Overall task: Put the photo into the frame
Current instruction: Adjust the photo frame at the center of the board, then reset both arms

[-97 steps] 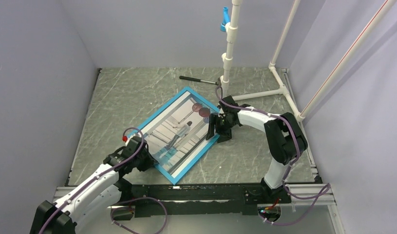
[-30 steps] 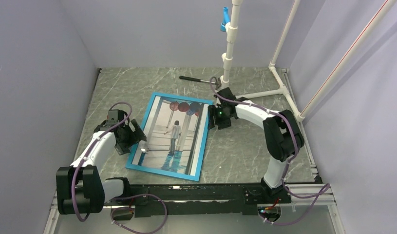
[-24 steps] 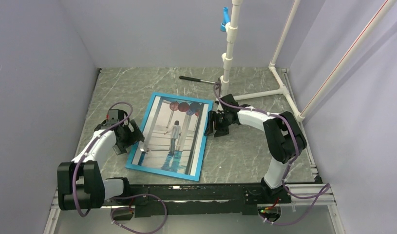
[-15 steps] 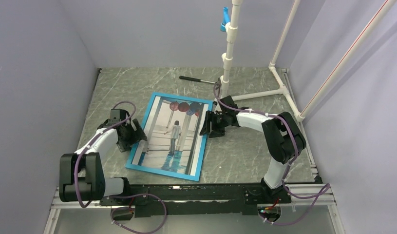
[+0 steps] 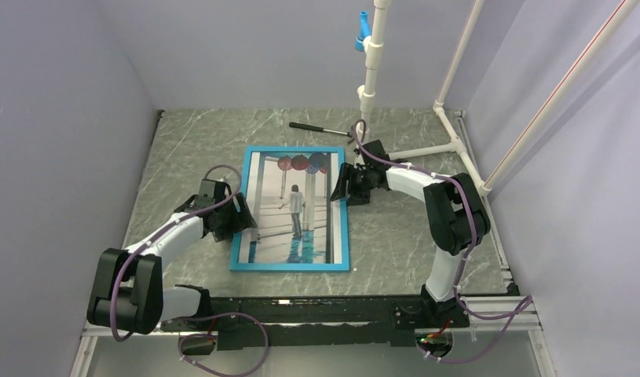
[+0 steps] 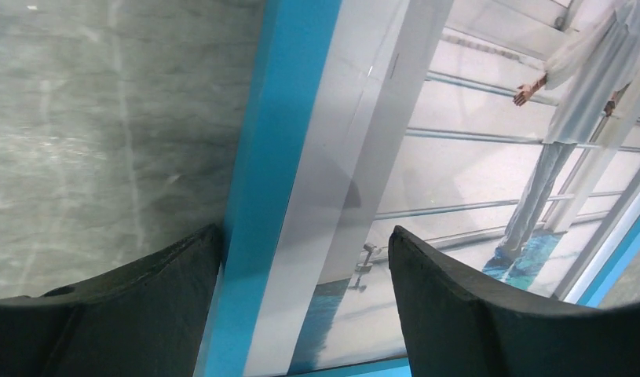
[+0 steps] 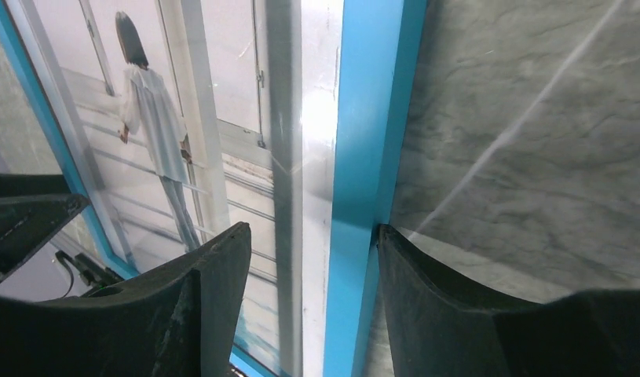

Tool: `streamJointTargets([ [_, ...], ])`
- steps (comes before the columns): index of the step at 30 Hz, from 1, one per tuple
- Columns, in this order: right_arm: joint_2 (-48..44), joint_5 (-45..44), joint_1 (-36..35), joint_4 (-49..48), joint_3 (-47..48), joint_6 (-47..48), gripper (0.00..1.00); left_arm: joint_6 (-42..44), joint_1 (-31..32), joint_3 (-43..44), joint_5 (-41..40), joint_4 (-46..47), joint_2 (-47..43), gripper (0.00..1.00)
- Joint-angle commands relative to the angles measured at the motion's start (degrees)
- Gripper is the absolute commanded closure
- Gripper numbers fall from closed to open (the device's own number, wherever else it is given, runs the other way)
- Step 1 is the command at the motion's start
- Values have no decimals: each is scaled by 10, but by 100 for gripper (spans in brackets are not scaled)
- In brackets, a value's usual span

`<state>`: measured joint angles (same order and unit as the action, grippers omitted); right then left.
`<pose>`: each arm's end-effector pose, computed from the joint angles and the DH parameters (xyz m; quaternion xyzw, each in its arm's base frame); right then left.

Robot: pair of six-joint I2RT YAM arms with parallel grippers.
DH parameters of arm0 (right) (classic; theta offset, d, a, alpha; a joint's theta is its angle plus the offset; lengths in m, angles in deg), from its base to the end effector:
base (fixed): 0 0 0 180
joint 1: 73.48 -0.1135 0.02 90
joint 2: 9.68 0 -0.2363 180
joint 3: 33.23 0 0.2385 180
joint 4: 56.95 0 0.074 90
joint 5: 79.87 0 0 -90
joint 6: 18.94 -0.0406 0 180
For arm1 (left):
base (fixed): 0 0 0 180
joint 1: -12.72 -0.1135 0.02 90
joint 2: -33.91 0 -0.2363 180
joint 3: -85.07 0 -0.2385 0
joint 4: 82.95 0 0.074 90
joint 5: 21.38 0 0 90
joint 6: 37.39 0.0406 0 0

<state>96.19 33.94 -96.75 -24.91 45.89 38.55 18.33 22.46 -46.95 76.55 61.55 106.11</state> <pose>0.3198 0.1554 0.1384 0.0206 0.9438 0.2987 0.1397 0.2187 -0.0432 0.1420 -0.1870 0.9448 -0.1595 0.2165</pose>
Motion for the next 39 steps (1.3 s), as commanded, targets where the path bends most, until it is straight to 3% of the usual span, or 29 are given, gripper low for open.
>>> streamJointTargets([
  [1, -9, 33, -5, 10, 28, 3, 38, -56, 44, -1, 64, 27, 34, 20],
  [10, -18, 16, -3, 14, 4, 13, 38, -53, 56, 16, -3, -28, 27, 11],
  [19, -81, -50, -3, 56, -5, 39, 31, -19, 56, 77, -104, -121, -103, 2],
  [26, -224, -90, -2, 52, -48, 56, 18, 20, 56, 73, -66, -79, -289, 2],
  [32, -337, -130, 0, 49, -68, 66, 3, 36, 56, 96, -8, -50, -386, 1],
  [39, -435, -176, 6, 36, -92, 72, 2, 88, 55, 72, 55, 42, -462, 1],
])
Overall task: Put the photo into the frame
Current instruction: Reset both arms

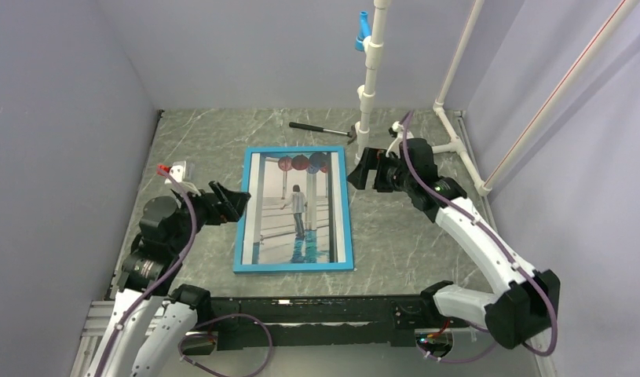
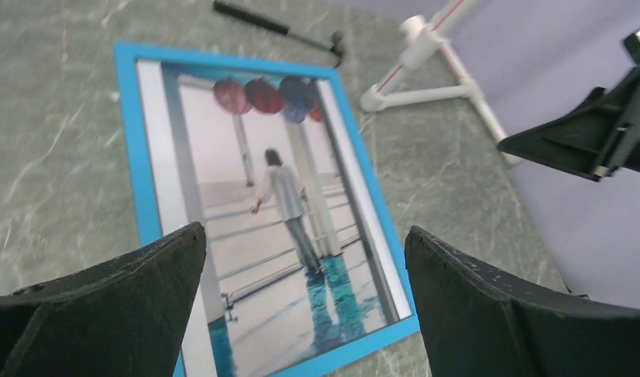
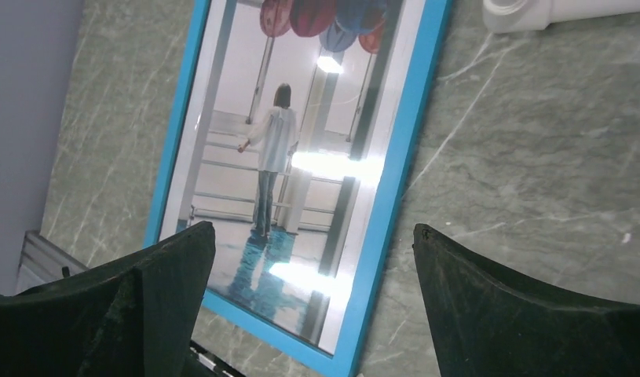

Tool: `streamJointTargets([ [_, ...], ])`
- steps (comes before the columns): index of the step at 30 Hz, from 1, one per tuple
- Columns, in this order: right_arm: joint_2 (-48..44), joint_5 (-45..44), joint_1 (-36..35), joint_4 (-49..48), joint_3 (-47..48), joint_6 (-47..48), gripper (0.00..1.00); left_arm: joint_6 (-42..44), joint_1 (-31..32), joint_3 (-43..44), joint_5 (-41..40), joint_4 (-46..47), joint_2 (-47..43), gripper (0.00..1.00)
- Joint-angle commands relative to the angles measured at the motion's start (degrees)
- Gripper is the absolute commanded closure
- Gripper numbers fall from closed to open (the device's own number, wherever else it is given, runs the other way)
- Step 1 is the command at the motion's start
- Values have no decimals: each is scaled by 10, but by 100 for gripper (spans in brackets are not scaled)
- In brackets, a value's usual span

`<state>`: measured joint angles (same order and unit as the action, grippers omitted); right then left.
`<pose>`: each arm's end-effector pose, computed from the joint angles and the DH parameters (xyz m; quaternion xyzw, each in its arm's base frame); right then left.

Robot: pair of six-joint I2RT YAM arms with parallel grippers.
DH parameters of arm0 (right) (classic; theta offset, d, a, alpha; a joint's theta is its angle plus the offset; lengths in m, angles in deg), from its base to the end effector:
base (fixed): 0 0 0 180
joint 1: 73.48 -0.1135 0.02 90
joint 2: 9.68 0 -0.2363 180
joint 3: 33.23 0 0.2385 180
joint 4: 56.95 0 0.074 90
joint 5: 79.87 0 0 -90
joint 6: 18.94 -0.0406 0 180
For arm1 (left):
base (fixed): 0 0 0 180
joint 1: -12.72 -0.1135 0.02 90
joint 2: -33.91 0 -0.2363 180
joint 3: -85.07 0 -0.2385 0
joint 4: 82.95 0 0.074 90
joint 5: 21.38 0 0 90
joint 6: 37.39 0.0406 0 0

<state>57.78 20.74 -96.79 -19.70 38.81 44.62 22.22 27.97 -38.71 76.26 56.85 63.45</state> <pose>0.2386 0.1110 0.2893 -0.0205 0.8746 0.2745 0.3992 0.1323 -0.0417 0.3104 -0.0624 0.7823 -0.2878 0.5489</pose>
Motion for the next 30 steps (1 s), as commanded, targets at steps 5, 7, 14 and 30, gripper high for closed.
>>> streamJointTargets([
  [5, -109, -91, 11, -36, -62, 27, 2, 107, 0, -83, 77, 175, -97, 1],
  [7, -125, -104, 15, -53, -85, 48, 1, 129, 0, -115, 53, 194, -116, 1],
  [14, -166, -215, 31, -127, -170, 113, 1, 192, 0, -197, -60, 251, -103, 1],
  [30, -110, -263, 134, -482, -391, 202, 1, 308, -119, -376, -159, 695, 193, 0],
])
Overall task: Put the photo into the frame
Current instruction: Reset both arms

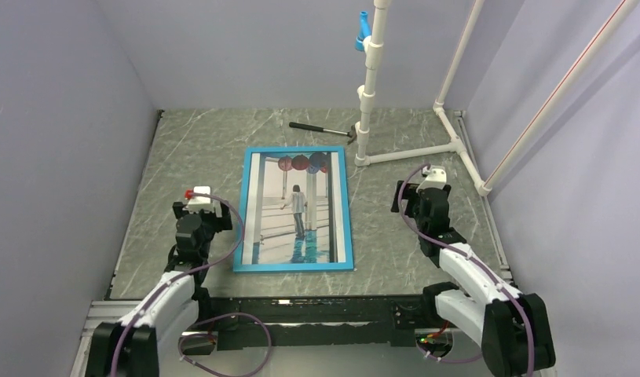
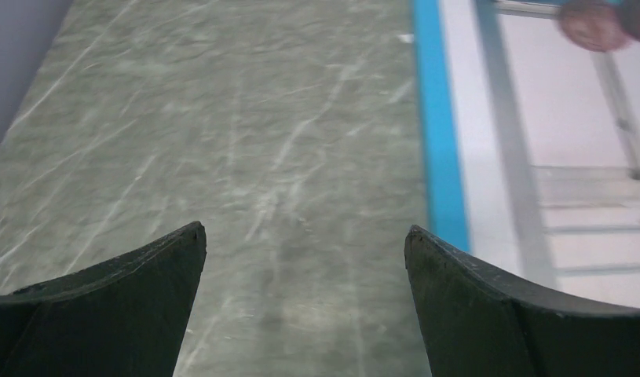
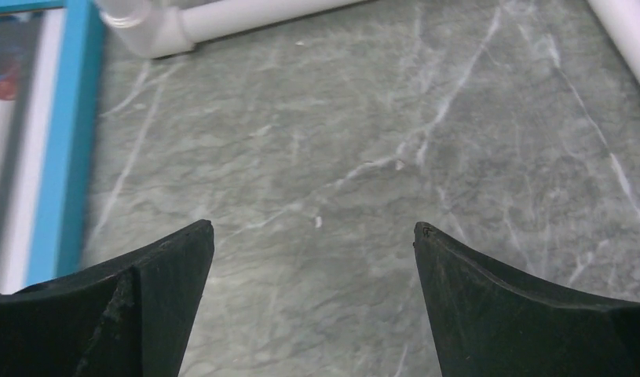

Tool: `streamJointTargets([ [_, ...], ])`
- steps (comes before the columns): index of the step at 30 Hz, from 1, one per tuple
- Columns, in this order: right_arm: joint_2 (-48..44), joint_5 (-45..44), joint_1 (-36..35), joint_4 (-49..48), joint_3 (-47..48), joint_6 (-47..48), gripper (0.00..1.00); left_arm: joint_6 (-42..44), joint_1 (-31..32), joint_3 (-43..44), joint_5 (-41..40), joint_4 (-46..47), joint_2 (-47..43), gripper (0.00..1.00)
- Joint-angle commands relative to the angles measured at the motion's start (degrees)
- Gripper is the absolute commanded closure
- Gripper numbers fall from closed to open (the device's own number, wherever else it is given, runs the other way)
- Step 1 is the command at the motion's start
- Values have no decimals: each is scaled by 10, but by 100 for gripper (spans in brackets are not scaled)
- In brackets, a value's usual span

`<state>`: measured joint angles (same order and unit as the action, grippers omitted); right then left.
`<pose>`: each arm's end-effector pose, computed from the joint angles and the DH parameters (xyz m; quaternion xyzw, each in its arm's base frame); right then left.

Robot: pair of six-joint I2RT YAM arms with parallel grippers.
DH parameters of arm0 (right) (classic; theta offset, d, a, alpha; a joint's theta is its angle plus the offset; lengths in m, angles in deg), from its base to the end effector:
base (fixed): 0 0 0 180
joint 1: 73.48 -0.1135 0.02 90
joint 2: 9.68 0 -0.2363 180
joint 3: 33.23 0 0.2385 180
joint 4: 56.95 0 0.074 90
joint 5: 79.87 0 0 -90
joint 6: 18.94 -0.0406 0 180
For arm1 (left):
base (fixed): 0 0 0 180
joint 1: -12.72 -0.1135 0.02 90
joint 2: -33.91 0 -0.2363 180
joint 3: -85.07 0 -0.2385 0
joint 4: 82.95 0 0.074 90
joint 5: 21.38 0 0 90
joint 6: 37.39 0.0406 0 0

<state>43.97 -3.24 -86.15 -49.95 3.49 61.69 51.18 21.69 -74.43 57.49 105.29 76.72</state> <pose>0.2087 0.0373 0.1883 0.0395 0.8341 0.0077 0.5501 0.1768 -0.0200 0.1559 -0.0079 0.7869 0.0206 0.6167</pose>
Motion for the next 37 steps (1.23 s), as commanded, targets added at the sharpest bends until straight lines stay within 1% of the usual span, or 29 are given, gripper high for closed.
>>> streamJointTargets([
  [1, 37, -31, 35, -213, -51, 29, 1, 19, -68, -29, 35, 269, 92, 0],
  [2, 47, -28, 45, -250, -64, 31, 1, 23, -80, -25, 48, 293, 115, 1],
  [4, 70, -26, 59, -319, -85, 34, 1, 40, -95, 1, 89, 293, 152, 1],
  [8, 139, -20, 84, -449, -115, 28, 1, 64, -117, 35, 120, 362, 254, 1],
  [9, 160, -15, 92, -471, -115, 26, 1, 58, -123, 43, 122, 379, 286, 1],
  [10, 168, -10, 97, -430, -91, 25, 2, 52, -131, 56, 130, 408, 326, 1],
  [11, 182, -10, 100, -443, -90, 41, 2, 52, -136, 67, 137, 398, 346, 1],
  [12, 194, -12, 100, -474, -93, 57, 3, 54, -137, 78, 153, 340, 328, 1],
  [13, 203, -10, 102, -495, -98, 67, 3, 48, -137, 81, 143, 329, 322, 1],
  [14, 223, -6, 113, -541, -105, 61, 1, 45, -137, 78, 133, 341, 329, 1],
  [16, 282, 1, 145, -593, -111, 27, 1, 47, -137, 63, 131, 395, 343, 1],
  [17, 312, 14, 155, -649, -117, 38, 1, 48, -137, 64, 133, 383, 338, 1],
  [19, 295, 42, 152, -550, -86, 47, 1, 50, -135, 71, 127, 372, 341, 0],
  [20, 308, 37, 150, -561, -78, 53, 0, 55, -132, 71, 133, 380, 345, 1],
  [22, 306, 33, 143, -558, -80, 57, 0, 59, -131, 76, 142, 365, 343, 1],
  [24, 309, 31, 143, -570, -82, 60, 0, 58, -131, 74, 141, 375, 345, 1],
  [37, 308, 31, 143, -565, -81, 60, 0, 58, -131, 74, 140, 372, 344, 1],
])
